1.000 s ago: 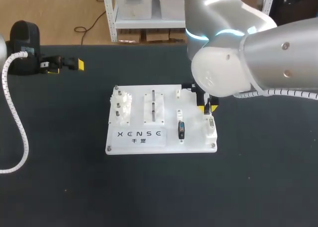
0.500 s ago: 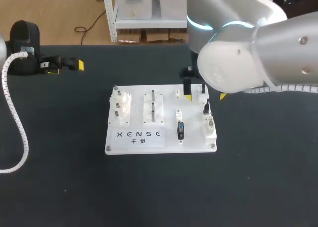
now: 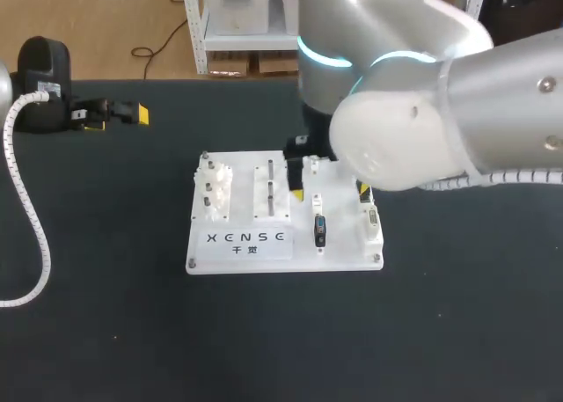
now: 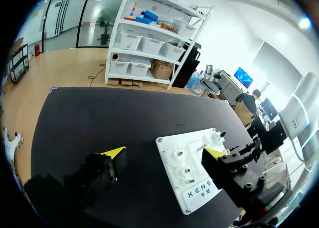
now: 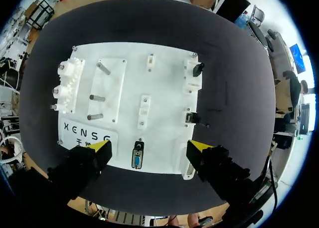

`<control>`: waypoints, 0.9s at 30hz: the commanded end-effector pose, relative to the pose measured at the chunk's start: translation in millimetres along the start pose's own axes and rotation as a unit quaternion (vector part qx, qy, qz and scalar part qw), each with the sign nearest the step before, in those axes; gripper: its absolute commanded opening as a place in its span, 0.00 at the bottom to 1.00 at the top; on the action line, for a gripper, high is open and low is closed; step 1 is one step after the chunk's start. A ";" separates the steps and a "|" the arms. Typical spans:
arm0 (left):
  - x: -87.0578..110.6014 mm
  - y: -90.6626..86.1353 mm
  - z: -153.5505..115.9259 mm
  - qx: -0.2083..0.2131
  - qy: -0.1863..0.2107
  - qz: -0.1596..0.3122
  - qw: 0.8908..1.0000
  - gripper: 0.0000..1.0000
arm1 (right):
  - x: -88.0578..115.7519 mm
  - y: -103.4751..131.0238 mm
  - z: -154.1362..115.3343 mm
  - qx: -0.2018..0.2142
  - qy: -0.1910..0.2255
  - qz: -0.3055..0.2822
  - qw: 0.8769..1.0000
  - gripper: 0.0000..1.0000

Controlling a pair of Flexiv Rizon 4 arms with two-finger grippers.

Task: Insert the USB connector, Ethernet cable, and multi-pin plug into their matching sockets one by one.

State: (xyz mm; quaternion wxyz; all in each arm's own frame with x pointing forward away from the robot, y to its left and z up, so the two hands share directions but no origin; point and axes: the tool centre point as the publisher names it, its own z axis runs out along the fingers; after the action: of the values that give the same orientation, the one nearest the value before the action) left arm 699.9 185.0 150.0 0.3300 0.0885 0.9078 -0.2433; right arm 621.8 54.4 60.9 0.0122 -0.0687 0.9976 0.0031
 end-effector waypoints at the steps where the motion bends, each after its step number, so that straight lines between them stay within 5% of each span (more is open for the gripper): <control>1: 0.0 0.0 0.0 0.000 0.000 0.000 1.000 1.00 | 1.9 10.9 12.4 0.002 0.008 -0.009 1.000 1.00; 13: 0.0 0.0 0.0 0.000 0.000 0.000 1.000 1.00 | 12.9 15.1 42.3 0.016 0.020 0.013 1.000 1.00; 27: 0.0 0.0 0.0 0.000 0.000 0.000 1.000 1.00 | 14.5 13.3 42.7 0.007 0.018 0.017 1.000 1.00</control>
State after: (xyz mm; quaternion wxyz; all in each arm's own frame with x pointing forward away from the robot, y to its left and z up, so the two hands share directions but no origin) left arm 699.9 185.0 150.0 0.3300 0.0885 0.9078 -0.2433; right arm 608.5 67.1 17.8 -0.0080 -0.0526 0.9986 -0.0053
